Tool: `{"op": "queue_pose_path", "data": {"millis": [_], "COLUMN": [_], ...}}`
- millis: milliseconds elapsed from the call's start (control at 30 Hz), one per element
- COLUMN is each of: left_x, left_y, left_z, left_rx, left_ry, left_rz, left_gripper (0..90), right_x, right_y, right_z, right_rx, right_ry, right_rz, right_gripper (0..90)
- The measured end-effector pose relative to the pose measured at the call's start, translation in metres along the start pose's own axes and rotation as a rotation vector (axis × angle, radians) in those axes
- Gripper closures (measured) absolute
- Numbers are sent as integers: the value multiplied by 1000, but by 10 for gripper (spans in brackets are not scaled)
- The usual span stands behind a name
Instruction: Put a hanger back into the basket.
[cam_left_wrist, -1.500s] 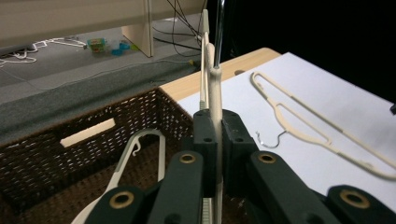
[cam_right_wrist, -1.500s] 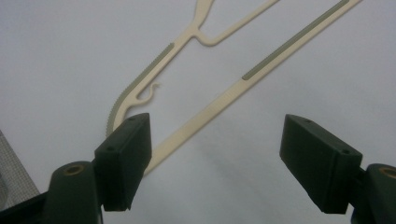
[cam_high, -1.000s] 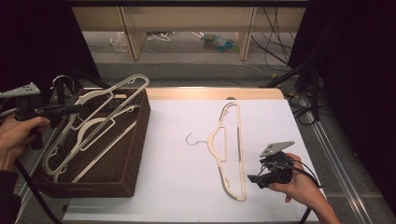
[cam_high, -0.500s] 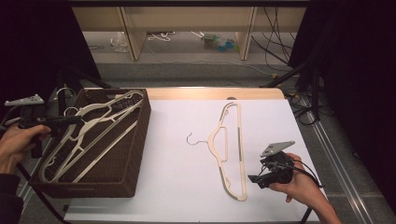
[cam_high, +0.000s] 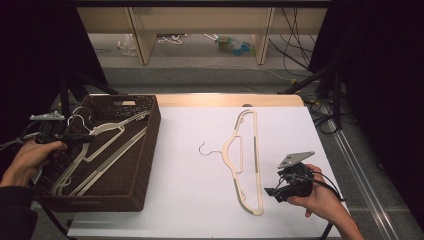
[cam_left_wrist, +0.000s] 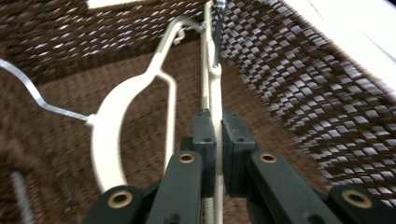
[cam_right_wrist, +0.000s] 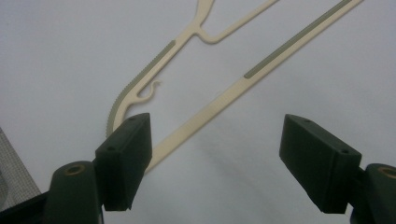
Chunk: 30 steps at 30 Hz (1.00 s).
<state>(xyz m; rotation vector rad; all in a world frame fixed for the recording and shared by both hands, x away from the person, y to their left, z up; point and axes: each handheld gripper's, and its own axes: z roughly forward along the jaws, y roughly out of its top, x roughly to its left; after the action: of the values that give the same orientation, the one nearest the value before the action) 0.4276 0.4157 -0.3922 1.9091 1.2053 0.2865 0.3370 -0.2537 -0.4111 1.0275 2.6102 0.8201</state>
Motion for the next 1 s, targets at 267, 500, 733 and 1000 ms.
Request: {"op": "queue_pose_path", "data": {"millis": [267, 500, 733, 1000], "left_x": [7, 7, -6, -55], "left_y": [-4, -2, 5, 10], "left_z": [4, 0, -17, -45], "left_rx": [15, 109, -4, -136], "left_ry": [123, 231, 245, 237], "left_rz": [-20, -4, -35, 56], "left_gripper": [788, 592, 509, 435], "right_x": [0, 0, -1, 0], "right_y": [0, 0, 0, 0], "right_z": [0, 0, 1, 3], "right_rx": [1, 14, 14, 18], "right_ry": [0, 6, 16, 11], "right_rz": [10, 11, 0, 6], "right_gripper": [266, 265, 265, 265]}}
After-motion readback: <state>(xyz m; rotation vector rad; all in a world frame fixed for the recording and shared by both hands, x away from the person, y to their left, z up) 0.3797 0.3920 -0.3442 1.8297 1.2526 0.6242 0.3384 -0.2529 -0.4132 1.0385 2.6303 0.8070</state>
